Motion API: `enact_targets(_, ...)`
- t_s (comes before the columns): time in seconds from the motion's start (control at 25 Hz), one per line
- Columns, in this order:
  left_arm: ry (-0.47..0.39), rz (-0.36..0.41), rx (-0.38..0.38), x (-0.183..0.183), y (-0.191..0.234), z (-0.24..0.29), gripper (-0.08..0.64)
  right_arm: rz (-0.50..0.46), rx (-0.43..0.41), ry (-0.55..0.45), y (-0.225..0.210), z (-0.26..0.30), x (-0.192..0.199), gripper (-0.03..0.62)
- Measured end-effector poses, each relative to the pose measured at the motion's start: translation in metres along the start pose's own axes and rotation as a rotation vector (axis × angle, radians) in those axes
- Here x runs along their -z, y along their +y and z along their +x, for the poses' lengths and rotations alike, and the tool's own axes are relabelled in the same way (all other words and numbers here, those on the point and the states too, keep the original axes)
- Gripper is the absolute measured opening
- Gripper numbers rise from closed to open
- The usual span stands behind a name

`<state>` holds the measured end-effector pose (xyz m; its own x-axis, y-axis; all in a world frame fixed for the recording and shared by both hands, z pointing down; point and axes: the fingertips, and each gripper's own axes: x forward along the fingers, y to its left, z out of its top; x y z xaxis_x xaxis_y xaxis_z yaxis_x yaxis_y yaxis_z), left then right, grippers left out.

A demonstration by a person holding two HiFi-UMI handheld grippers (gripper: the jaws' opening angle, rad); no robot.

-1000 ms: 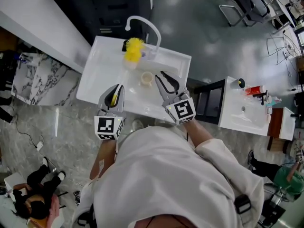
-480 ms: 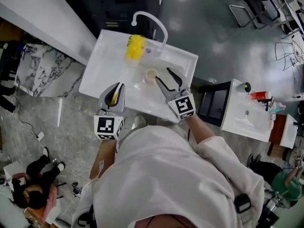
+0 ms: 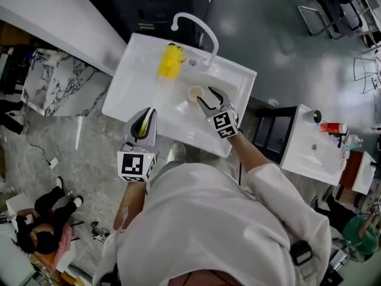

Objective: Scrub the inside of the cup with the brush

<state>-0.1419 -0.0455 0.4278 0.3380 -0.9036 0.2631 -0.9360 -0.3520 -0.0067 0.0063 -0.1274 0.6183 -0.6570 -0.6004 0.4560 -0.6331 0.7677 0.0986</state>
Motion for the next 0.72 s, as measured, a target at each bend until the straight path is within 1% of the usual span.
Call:
enact_targets(0.32,0.033,0.004,-0.027,0.007,0.009,-0.004,0.043,0.024,-0.062,0.222,0.009,0.046,0.081,0.219)
enact_targets(0.52,0.053,0.006,-0.039,0.017,0.016,-0.001,0.043,0.041,-0.077,0.305,0.013,0.068,0.121,0.216)
enact_targets(0.72,0.08,0.013,-0.039,0.022,0.018,0.002,0.043,0.063,-0.079,0.378,0.014,0.085,0.151,0.213)
